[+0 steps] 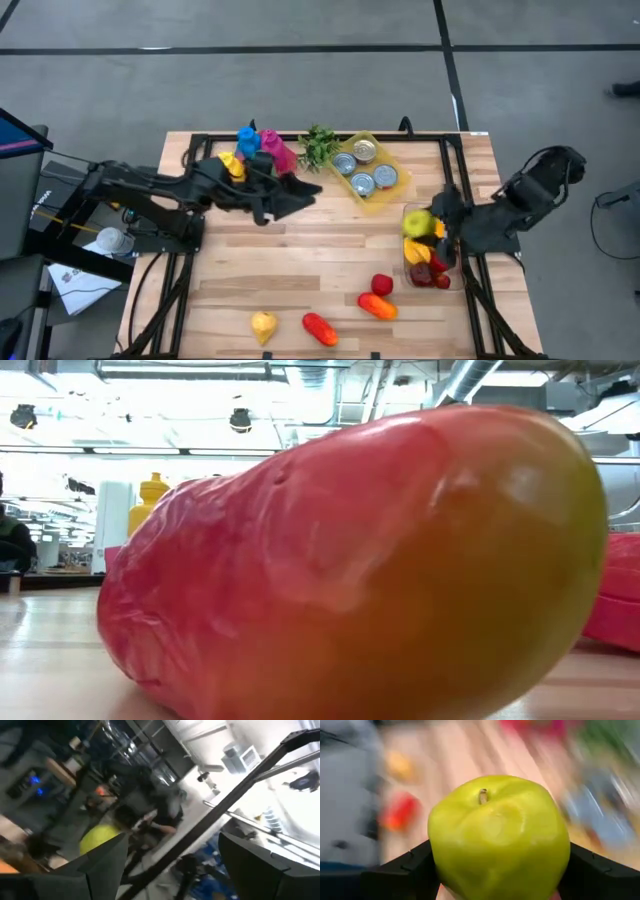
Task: Pick & Place Food Item
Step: Put the green apple into the transparent bin
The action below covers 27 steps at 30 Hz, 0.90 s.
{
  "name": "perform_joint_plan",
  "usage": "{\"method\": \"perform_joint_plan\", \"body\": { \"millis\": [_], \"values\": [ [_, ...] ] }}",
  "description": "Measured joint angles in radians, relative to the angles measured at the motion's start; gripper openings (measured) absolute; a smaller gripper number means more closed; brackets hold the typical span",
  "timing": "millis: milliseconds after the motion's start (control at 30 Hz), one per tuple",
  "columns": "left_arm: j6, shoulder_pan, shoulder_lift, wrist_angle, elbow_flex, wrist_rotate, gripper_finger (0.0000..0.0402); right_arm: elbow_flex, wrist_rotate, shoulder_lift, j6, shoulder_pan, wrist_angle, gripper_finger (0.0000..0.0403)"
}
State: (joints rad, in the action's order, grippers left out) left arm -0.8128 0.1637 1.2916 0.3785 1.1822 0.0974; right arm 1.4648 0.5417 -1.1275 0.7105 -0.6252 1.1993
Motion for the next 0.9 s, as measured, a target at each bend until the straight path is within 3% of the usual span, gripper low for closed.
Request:
{"method": "perform_joint_plan", "body": {
  "millis": [133,267,433,567,900],
  "values": [
    [0.054,0.000,-0.067,-0.125,0.000,0.038,0.0302,-0.053,-0.061,-0.020,0.416,-0.025,0.390,0.0302],
    [0.057,0.000,-0.121,-0.188,0.000,0.064,0.0301,-0.232,-0.190,0.001,0.511,-0.023,0.263,0.0309],
    [0.058,0.000,-0.154,-0.285,-0.001,0.068,0.0301,-0.455,-0.344,-0.035,0.709,0.002,0.364,0.0306],
    [0.058,0.000,-0.161,-0.321,0.000,0.068,0.0301,-0.578,-0.414,-0.036,0.746,0.033,0.337,0.0309],
    [0.081,0.006,-0.160,-0.424,0.000,0.048,0.0304,-0.635,-0.442,-0.037,0.723,0.062,0.240,0.0326]
  ]
}}
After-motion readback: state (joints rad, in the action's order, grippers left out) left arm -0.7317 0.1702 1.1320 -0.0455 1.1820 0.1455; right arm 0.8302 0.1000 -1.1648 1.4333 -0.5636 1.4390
